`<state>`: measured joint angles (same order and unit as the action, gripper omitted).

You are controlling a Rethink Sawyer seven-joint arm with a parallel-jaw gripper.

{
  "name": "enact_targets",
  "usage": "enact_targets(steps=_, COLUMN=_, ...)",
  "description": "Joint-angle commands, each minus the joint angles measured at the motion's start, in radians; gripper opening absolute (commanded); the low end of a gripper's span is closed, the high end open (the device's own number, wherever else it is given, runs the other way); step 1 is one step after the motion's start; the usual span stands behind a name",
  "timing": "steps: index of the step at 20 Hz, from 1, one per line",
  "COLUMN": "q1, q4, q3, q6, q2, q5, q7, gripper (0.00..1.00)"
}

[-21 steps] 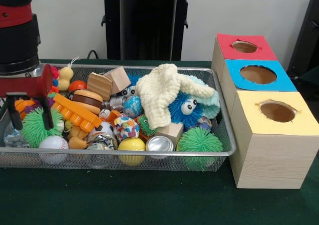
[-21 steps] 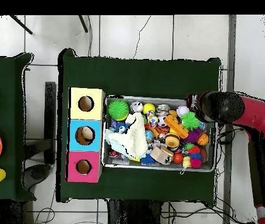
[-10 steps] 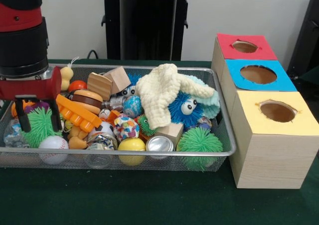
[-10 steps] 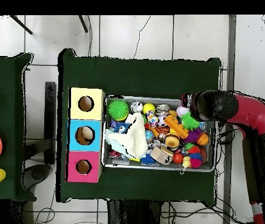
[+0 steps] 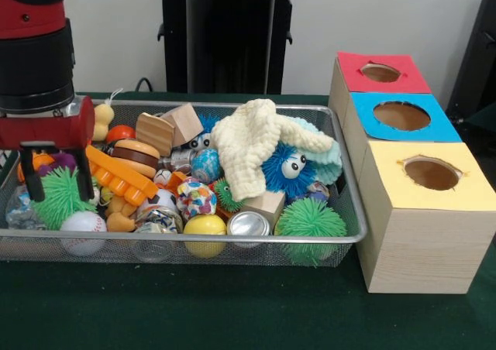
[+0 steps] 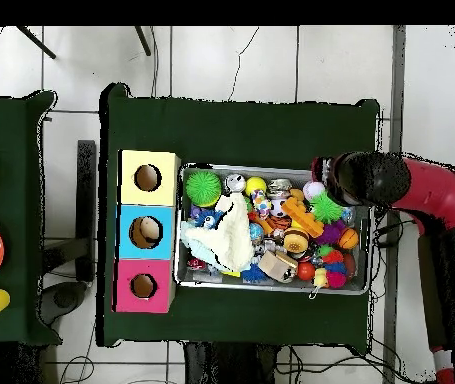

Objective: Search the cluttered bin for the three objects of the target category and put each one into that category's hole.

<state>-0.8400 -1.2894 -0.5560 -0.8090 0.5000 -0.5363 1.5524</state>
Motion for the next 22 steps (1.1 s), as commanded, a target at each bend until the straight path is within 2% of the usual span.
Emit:
enact_targets(steps=1, q1=0.009, q4=-0.010, q3=-0.043, q6=-0.125, q2=0.027, q5=-0.031, q7=-0.279, gripper=1.00)
enact_targets(steps=7, q1=0.008, q4=-0.025, q3=-0.042, q6=-0.125, q2=0.040, q5=-0.033, q7=-0.285, gripper=1.00)
enact_targets(steps=22, q1=-0.027, q4=-0.139, q3=-0.024, q6=-0.074, q2=0.072, q5=-0.047, q7=-0.269, gripper=1.00)
